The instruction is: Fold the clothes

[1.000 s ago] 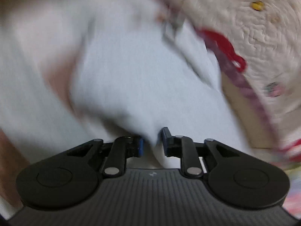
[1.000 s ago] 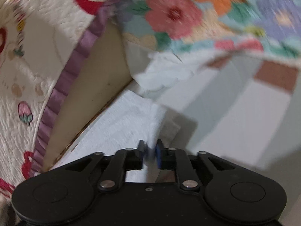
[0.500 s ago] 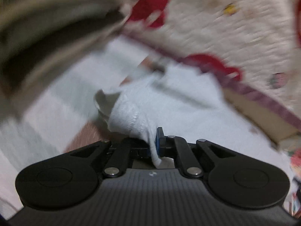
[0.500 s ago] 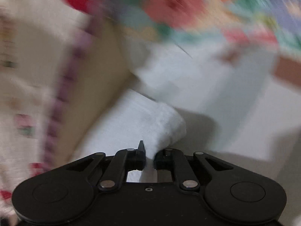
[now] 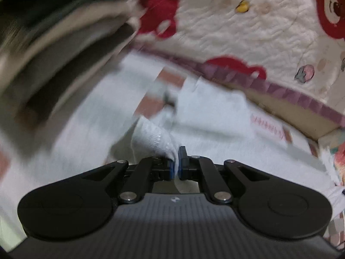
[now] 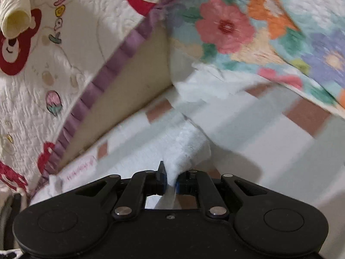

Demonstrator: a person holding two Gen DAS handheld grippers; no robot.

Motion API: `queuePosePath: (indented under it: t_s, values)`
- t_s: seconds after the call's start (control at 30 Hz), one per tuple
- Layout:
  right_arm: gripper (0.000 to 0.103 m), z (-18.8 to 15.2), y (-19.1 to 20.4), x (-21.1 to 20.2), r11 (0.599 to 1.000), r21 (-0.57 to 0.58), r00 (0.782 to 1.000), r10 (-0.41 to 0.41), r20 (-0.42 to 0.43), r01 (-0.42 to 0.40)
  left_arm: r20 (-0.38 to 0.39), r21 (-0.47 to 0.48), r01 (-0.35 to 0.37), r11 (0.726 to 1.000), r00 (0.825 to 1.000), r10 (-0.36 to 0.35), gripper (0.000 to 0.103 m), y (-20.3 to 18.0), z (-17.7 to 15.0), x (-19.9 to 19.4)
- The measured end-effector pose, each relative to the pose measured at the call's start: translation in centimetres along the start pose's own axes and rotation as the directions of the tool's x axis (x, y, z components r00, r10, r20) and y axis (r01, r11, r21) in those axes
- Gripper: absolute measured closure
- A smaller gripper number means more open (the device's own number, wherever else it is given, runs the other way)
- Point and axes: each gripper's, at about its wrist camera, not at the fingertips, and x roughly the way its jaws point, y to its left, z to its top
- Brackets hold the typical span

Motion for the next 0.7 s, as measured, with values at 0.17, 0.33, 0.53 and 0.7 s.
queuePosePath:
  t_s: [0.17, 0.33, 0.53, 0.7]
  values:
    - [0.093, 8.4, 6.8, 1.5, 0.992, -0.059, 0.992, 0.114, 0.055, -0.11, 0.104, 0.101, -0.014, 0.995, 0.995, 0.004, 0.099, -4.1, 7.8, 0.6]
    - [0.094, 14.8, 12.0, -2.0, 0.965, -0.099, 0.946, 0.26, 0.192, -0.245, 0.292, 0.152, -0.008, 0.988, 0.956, -0.037, 0.099, -7.4, 13.3, -5.1]
    - [0.094, 12.1, 8.7, -6.2, 0.935, -0.034, 0.912, 0.352, 0.213, -0.353, 0.299, 0.083, 0.02, 0.996, 0.953, -0.044, 0.099, -5.1, 6.0, -12.4]
    - [0.094, 3.2, 1.9, -6.3, 0.961, 0.005, 0.954, 0.273, 0.122, -0.275, 0.023, -0.041, -0.076, 0.996, 0.997, 0.077, 0.1, 0.5, -6.7, -9.4]
